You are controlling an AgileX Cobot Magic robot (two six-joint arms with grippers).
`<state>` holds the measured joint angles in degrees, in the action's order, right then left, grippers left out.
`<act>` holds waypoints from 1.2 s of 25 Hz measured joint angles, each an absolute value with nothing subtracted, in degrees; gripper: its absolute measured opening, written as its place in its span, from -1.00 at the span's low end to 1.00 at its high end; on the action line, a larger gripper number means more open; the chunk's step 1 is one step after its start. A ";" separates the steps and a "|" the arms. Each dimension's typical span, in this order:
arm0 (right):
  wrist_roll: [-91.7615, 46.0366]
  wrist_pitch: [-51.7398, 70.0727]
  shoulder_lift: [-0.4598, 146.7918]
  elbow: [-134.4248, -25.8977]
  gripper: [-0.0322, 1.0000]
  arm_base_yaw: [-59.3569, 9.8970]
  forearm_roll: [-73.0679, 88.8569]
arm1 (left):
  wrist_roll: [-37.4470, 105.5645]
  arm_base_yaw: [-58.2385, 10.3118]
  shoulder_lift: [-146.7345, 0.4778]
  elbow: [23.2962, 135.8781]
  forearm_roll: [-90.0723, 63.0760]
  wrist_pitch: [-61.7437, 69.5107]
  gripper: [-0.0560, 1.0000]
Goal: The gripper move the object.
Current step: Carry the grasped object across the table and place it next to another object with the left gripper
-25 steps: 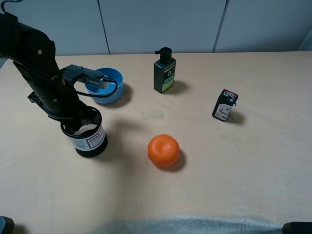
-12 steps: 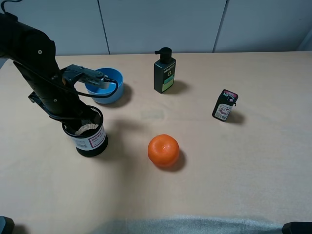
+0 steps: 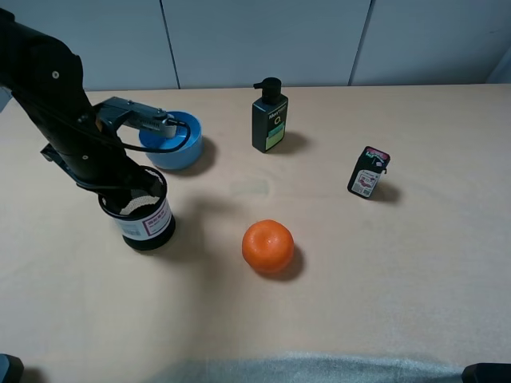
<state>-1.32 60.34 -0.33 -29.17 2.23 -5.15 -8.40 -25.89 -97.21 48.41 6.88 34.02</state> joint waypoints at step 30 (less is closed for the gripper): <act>-1.32 60.32 -0.33 -29.17 0.41 2.23 -5.10 | -8.40 -21.23 -90.70 64.73 7.94 52.72 -0.60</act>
